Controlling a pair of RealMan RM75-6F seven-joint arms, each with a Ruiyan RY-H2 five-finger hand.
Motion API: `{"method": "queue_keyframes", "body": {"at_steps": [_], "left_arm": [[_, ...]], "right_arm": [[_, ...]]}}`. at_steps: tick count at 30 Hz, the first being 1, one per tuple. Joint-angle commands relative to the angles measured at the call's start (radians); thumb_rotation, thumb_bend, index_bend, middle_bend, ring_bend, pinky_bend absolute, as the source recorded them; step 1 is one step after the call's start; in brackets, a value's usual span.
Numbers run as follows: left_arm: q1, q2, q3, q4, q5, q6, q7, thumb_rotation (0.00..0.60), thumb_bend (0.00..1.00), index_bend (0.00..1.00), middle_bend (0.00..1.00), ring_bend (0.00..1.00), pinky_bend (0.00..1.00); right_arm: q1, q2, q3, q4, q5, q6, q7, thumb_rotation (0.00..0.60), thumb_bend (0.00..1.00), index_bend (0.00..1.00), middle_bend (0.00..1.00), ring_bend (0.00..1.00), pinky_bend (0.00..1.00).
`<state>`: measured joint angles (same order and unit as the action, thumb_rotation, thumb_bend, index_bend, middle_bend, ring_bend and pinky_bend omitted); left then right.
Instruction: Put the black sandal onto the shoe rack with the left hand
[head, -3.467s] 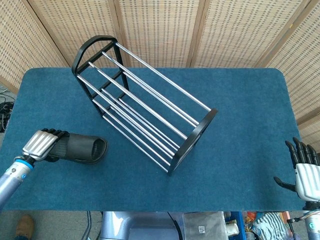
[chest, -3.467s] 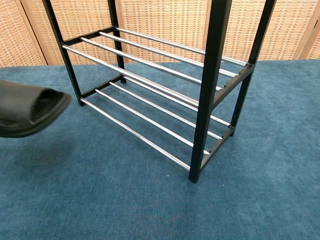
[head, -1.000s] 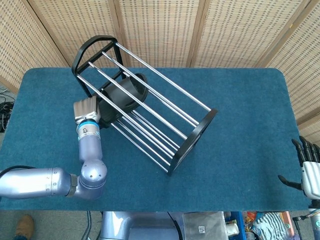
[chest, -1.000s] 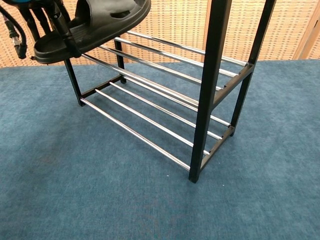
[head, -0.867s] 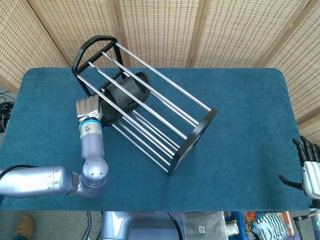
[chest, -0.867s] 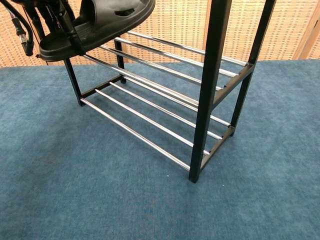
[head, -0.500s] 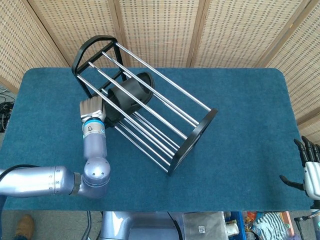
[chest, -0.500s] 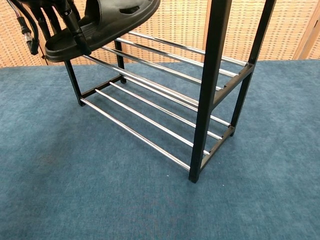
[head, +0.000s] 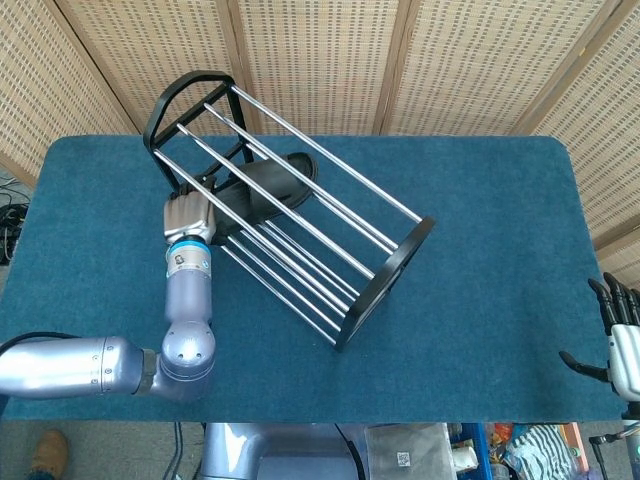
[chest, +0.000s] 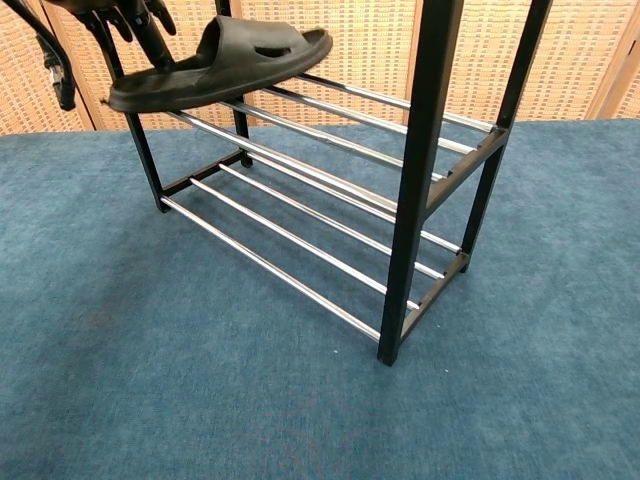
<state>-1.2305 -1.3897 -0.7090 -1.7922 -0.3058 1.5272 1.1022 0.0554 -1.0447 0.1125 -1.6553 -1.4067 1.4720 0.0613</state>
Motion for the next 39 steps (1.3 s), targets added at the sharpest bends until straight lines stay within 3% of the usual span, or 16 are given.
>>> {"method": "queue_keyframes", "body": {"at_steps": [1, 12, 17, 20, 21, 25, 29, 35, 39], "left_arm": [[0.016, 0.009, 0.005, -0.015, 0.027, -0.023, -0.018, 0.6, 0.54, 0.0, 0.0, 0.0, 0.02], [0.115, 0.126, 0.022, -0.161, 0.079, -0.158, -0.053, 0.6, 0.54, 0.0, 0.0, 0.0, 0.0], [0.227, 0.252, 0.021, -0.266, 0.118, -0.324, -0.112, 0.6, 0.54, 0.0, 0.0, 0.0, 0.0], [0.32, 0.349, 0.044, -0.321, 0.209, -0.45, -0.142, 0.6, 0.44, 0.0, 0.0, 0.0, 0.0], [0.348, 0.376, 0.055, -0.334, 0.243, -0.489, -0.151, 0.6, 0.37, 0.0, 0.0, 0.0, 0.0], [0.555, 0.526, 0.105, -0.378, 0.539, -0.738, -0.27, 0.6, 0.22, 0.0, 0.0, 0.0, 0.0], [0.762, 0.597, 0.129, -0.384, 0.863, -0.814, -0.407, 0.6, 0.17, 0.0, 0.0, 0.0, 0.0], [1.065, 0.599, 0.218, -0.286, 1.391, -0.724, -0.692, 0.6, 0.03, 0.0, 0.0, 0.0, 0.0], [1.164, 0.548, 0.291, -0.158, 1.659, -0.582, -0.909, 0.6, 0.0, 0.0, 0.0, 0.0, 0.0]], "right_arm": [[-0.001, 0.001, 0.0, -0.001, -0.001, 0.002, 0.0, 0.6, 0.0, 0.0, 0.0, 0.0, 0.0], [-0.004, 0.004, -0.003, -0.005, -0.011, 0.009, 0.004, 0.6, 0.0, 0.0, 0.0, 0.0, 0.0], [-0.007, 0.006, -0.008, -0.012, -0.021, 0.015, -0.002, 0.6, 0.0, 0.0, 0.0, 0.0, 0.0], [-0.009, 0.007, -0.009, -0.016, -0.025, 0.019, -0.004, 0.6, 0.0, 0.0, 0.0, 0.0, 0.0], [-0.01, 0.007, -0.009, -0.017, -0.026, 0.021, -0.004, 0.6, 0.0, 0.0, 0.0, 0.0, 0.0], [-0.014, 0.009, -0.011, -0.022, -0.032, 0.028, -0.004, 0.6, 0.0, 0.0, 0.0, 0.0, 0.0], [-0.015, 0.009, -0.013, -0.025, -0.037, 0.032, -0.007, 0.6, 0.0, 0.0, 0.0, 0.0, 0.0], [-0.017, 0.01, -0.015, -0.029, -0.042, 0.036, -0.008, 0.6, 0.0, 0.0, 0.0, 0.0, 0.0], [-0.019, 0.012, -0.017, -0.034, -0.051, 0.042, -0.008, 0.6, 0.0, 0.0, 0.0, 0.0, 0.0]]}}
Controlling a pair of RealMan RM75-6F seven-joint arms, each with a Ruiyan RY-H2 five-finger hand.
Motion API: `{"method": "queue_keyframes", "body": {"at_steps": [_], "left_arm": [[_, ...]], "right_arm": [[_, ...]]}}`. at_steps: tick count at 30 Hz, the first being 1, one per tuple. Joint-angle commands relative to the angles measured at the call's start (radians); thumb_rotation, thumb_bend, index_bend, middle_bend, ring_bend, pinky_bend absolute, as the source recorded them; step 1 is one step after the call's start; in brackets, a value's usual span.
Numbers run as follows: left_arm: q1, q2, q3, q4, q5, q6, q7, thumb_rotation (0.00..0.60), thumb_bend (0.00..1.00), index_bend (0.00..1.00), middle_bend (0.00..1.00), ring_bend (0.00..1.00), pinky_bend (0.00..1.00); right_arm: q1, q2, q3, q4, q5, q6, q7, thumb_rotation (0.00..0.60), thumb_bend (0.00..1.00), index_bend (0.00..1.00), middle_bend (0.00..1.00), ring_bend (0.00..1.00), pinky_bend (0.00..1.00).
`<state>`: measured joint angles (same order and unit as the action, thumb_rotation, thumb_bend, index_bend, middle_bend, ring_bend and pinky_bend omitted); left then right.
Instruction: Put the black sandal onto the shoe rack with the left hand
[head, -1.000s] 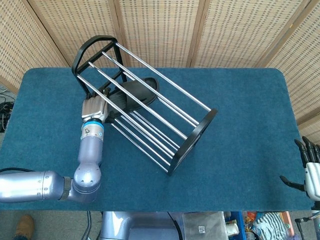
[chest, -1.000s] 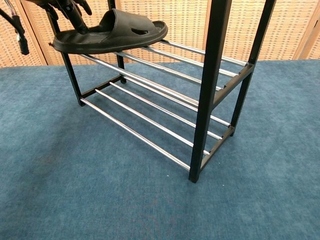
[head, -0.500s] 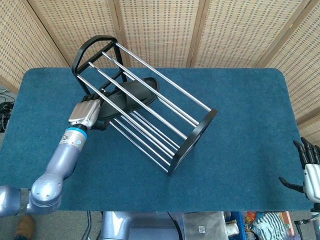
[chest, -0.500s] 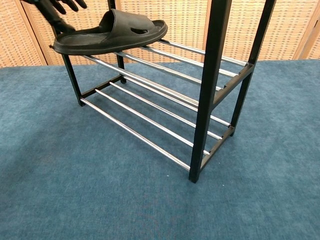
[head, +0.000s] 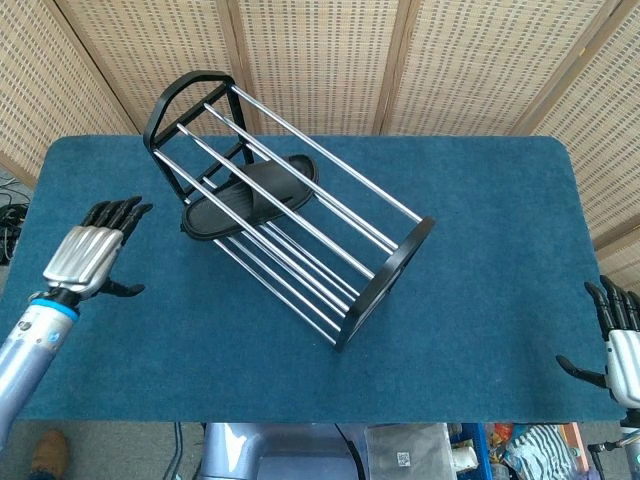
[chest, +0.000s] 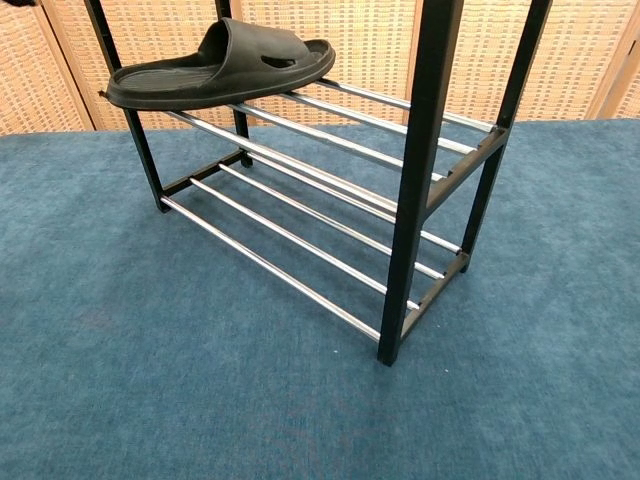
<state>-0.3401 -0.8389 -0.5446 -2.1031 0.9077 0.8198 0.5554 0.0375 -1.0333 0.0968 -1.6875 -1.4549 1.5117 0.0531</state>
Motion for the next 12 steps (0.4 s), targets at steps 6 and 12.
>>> {"method": "queue_keyframes", "body": {"at_steps": [6, 12], "left_arm": [[0.356, -0.052, 0.249, 0.297, 0.685, 0.346, -0.616, 0.6, 0.0, 0.0, 0.0, 0.0, 0.0], [0.425, -0.101, 0.328, 0.294, 0.69, 0.485, -0.521, 0.6, 0.0, 0.0, 0.0, 0.0, 0.0]], "right_arm": [[-0.007, 0.002, -0.007, -0.007, -0.023, 0.018, -0.005, 0.6, 0.0, 0.0, 0.0, 0.0, 0.0], [-0.017, 0.005, -0.008, -0.012, -0.039, 0.044, -0.003, 0.6, 0.0, 0.0, 0.0, 0.0, 0.0]]}}
